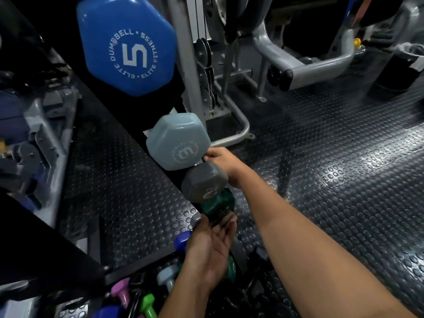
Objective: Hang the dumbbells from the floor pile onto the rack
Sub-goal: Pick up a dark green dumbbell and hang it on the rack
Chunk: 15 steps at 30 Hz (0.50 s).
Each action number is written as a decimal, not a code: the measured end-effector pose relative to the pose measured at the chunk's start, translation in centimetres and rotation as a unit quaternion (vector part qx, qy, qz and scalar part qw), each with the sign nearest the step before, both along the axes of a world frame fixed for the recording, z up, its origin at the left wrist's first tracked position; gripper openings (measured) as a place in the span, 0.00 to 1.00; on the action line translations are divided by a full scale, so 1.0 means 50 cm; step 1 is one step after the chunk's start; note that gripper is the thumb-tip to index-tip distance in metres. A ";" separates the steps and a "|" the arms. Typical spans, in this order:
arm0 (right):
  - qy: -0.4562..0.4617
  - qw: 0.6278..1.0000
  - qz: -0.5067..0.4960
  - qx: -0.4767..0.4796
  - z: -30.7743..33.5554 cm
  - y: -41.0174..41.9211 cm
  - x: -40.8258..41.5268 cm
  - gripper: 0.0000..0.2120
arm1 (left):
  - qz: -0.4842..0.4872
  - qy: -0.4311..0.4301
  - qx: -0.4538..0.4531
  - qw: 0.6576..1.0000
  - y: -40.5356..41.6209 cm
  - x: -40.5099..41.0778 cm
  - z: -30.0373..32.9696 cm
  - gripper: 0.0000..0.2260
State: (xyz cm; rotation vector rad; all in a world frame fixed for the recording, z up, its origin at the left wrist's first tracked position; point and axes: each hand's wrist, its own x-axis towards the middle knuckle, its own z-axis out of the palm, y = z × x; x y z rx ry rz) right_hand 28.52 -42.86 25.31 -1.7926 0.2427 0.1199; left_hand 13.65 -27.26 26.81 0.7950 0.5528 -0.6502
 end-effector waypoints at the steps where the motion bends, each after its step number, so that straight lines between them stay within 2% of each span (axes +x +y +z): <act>1: 0.004 1.000 0.003 -0.004 -0.001 0.000 -0.001 0.16 | -0.006 0.001 0.007 1.000 0.001 -0.001 0.002 0.22; 5: -0.007 0.999 0.004 -0.044 -0.010 0.005 0.003 0.17 | -0.039 -0.008 0.060 0.997 0.017 0.006 -0.012 0.21; 9: -0.030 0.993 0.015 -0.113 -0.001 0.004 -0.013 0.14 | -0.073 -0.052 0.161 0.983 0.041 0.015 -0.018 0.16; 12: -0.032 0.989 0.030 -0.143 0.012 -0.002 -0.024 0.18 | -0.101 -0.125 0.263 0.951 0.062 0.023 -0.021 0.11; 15: -0.024 0.985 0.045 -0.162 0.021 -0.006 -0.031 0.23 | -0.144 -0.225 0.375 0.888 0.076 0.022 -0.018 0.07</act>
